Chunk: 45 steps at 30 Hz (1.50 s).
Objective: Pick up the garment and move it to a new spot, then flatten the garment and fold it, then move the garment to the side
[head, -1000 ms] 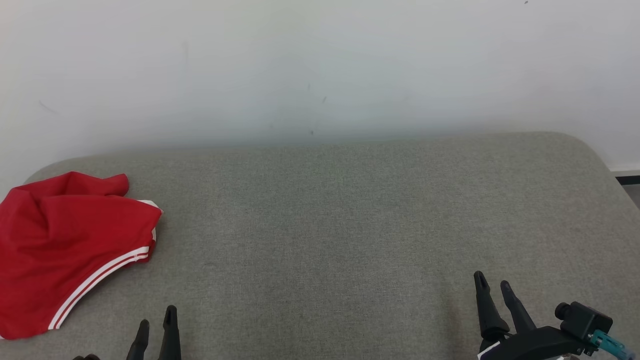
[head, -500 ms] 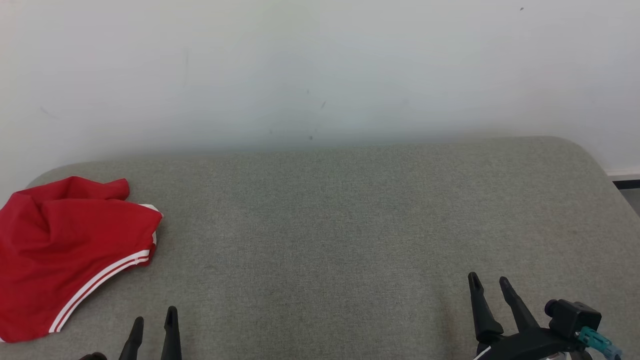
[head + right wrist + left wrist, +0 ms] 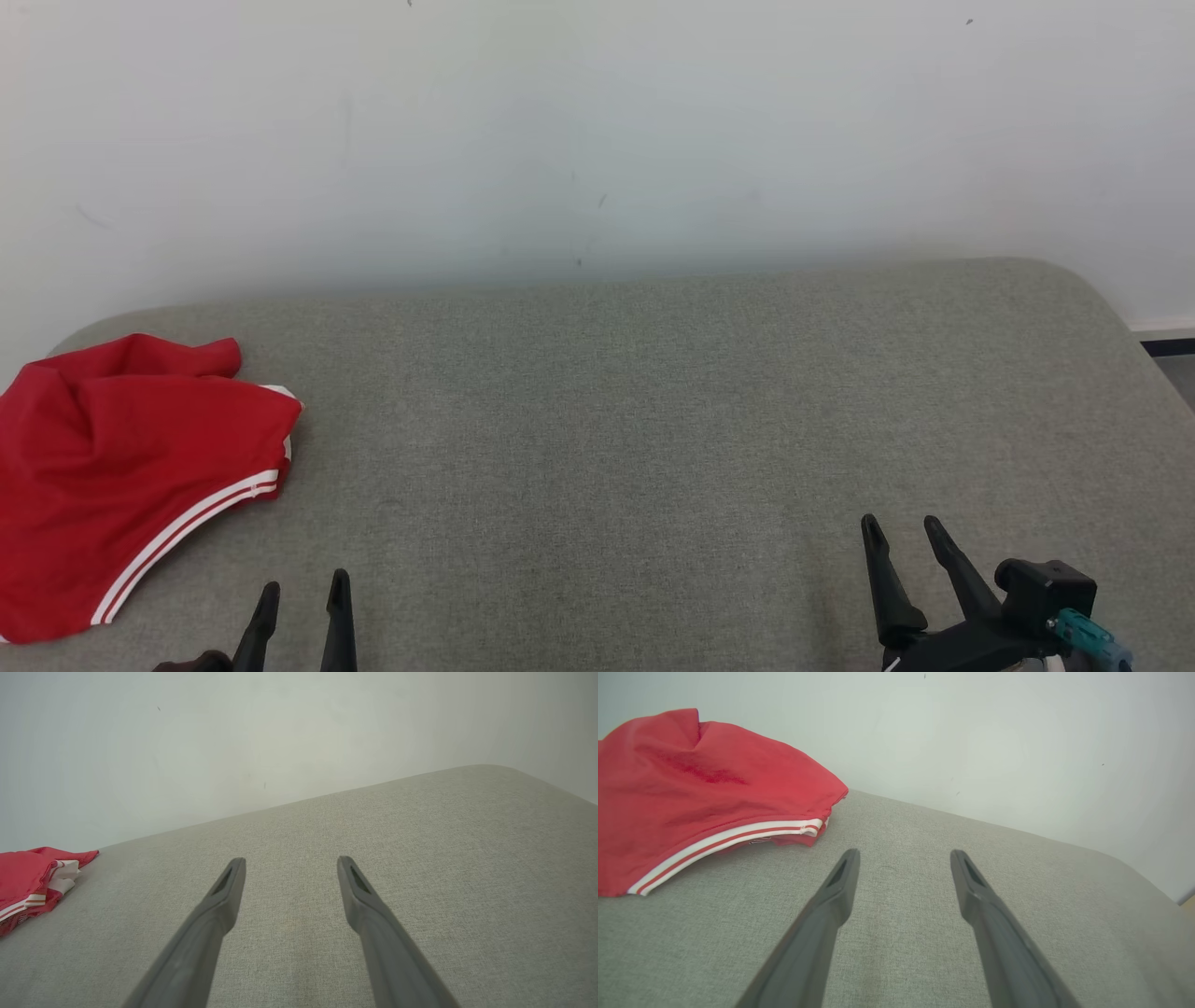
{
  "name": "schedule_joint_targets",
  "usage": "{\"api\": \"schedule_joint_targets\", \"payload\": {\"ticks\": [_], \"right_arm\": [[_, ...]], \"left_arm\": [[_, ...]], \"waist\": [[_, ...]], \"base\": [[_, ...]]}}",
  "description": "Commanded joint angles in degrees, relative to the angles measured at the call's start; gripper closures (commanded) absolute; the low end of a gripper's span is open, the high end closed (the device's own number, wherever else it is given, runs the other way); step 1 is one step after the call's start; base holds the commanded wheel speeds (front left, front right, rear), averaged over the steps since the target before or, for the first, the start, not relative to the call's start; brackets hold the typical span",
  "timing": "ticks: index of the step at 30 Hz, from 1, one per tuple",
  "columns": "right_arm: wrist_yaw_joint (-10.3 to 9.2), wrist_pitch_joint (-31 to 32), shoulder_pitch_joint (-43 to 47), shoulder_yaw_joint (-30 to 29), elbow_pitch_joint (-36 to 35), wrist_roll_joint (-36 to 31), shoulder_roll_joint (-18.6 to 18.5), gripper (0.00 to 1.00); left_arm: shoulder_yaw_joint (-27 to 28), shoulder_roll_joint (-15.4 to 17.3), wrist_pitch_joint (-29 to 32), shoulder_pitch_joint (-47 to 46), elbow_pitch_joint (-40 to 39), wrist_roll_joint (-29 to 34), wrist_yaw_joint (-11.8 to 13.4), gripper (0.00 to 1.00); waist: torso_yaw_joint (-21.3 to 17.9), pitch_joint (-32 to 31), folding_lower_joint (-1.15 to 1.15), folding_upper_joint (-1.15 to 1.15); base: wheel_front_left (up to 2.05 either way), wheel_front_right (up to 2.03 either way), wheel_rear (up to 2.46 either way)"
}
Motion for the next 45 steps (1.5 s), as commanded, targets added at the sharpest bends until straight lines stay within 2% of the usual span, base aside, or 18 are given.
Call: {"api": "schedule_joint_targets", "payload": {"ticks": [1,16,28,33,45], "right_arm": [[-0.09,-0.36,-0.05,0.16,-0.34,-1.37,-0.17,0.00],[-0.10,-0.97,0.00,0.69,0.27,-8.45,-0.34,0.00],[-0.11,-1.85,0.49,1.24,1.01,-13.27,-0.50,0.00],[-0.12,-2.17,0.38,1.47,1.27,-15.23,-0.73,0.00],[-0.12,-1.79,-0.19,1.06,2.04,-13.84,-0.99,0.00]], "left_arm": [[-0.08,0.14,-0.51,-0.08,-0.54,1.35,0.28,0.00],[-0.32,0.08,-2.23,0.52,-1.02,7.35,1.24,0.00],[-0.48,0.13,-3.46,0.82,-0.30,11.55,0.55,0.00],[-0.55,0.09,-3.98,0.37,0.88,12.18,0.80,0.00],[-0.38,-0.01,-3.89,0.35,1.77,8.77,1.92,0.00]], "waist": [[-0.04,-0.04,0.00,0.00],[-0.38,-0.55,0.00,0.00],[-0.22,-1.31,0.00,0.00],[-0.51,-1.51,0.00,0.00],[-0.82,-1.81,0.00,0.00]], "base": [[0.00,0.00,0.00],[0.00,0.00,0.00],[0.00,0.00,0.00],[0.00,0.00,0.00],[0.00,0.00,0.00]]}}
